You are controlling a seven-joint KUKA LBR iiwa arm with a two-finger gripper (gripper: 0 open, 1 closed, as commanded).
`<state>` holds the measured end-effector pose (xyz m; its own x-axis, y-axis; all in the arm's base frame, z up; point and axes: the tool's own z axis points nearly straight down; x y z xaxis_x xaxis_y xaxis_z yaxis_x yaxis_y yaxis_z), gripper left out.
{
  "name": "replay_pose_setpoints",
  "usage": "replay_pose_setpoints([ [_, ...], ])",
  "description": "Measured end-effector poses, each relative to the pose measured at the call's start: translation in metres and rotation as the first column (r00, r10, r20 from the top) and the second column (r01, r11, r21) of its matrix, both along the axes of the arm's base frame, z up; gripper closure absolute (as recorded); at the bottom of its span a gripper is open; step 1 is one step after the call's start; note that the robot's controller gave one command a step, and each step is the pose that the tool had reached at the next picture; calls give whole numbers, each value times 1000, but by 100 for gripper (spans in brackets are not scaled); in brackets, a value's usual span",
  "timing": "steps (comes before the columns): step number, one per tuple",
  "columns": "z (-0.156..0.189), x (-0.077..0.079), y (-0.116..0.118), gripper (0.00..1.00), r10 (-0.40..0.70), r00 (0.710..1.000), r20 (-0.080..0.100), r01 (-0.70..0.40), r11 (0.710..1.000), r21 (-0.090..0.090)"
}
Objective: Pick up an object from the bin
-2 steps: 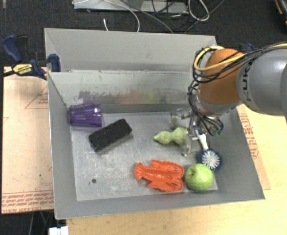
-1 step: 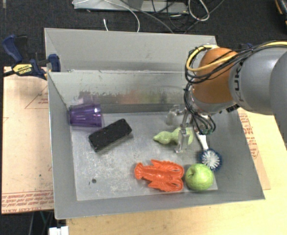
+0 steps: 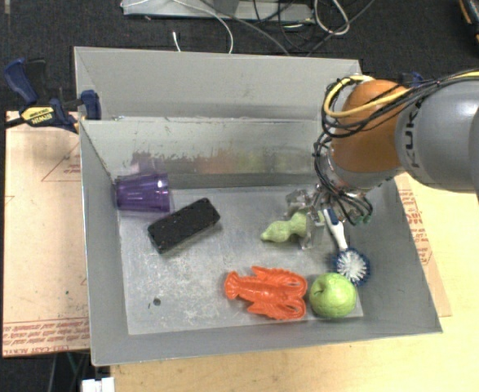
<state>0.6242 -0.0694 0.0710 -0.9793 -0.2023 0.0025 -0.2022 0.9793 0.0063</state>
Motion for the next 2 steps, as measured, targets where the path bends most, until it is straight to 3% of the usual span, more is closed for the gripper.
replay_pose_setpoints([
  [1,0,0,0,100,1,1000,0,-1,1000,0],
  [2,24,-1,1,100,1,1000,-4,-1,1000,0],
])
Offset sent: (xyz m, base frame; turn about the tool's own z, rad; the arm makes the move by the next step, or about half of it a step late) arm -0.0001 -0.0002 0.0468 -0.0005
